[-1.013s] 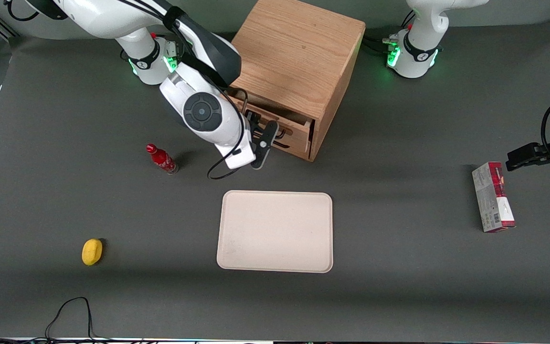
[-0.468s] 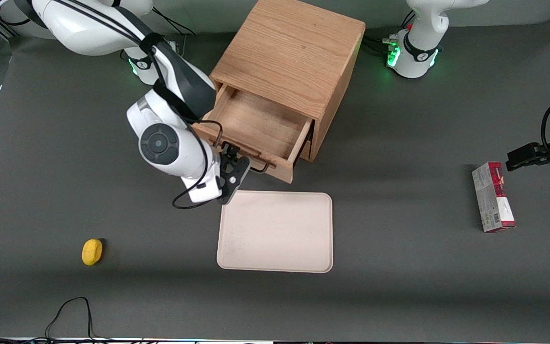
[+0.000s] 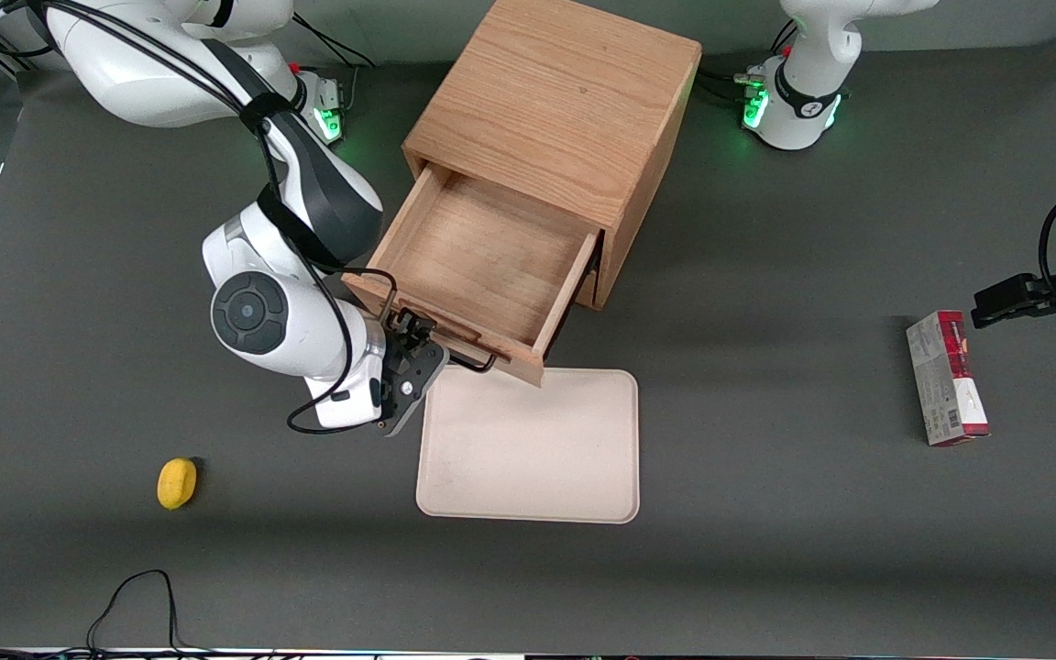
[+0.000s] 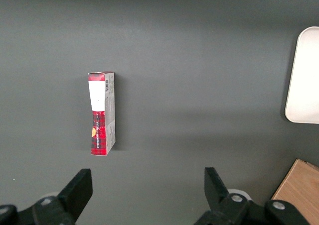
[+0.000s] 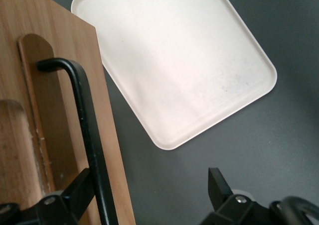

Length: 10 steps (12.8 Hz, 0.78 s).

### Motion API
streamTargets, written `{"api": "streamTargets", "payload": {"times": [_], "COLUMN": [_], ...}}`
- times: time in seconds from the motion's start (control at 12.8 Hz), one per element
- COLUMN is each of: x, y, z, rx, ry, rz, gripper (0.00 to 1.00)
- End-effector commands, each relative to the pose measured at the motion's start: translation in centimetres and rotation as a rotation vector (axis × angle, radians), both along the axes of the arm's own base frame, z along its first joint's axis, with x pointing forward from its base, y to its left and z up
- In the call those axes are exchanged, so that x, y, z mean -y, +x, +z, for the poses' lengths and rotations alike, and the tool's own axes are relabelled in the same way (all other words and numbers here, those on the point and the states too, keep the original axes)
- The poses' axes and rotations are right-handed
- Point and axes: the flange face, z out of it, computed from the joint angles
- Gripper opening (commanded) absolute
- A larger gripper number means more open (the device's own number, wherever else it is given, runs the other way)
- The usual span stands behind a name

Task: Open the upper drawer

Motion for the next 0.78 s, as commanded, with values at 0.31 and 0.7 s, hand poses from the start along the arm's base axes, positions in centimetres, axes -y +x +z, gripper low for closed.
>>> {"api": "streamTargets", "payload": {"times": [0.31,0.7], "x": [3.2,11.3], "y": [2.4,2.3], "z": [6.2,16.1], "rx": [0.136,0.238], "ry": [-0.050,-0.033], "rz": [-0.038,-0.225], "gripper": [1.00,1.00]}}
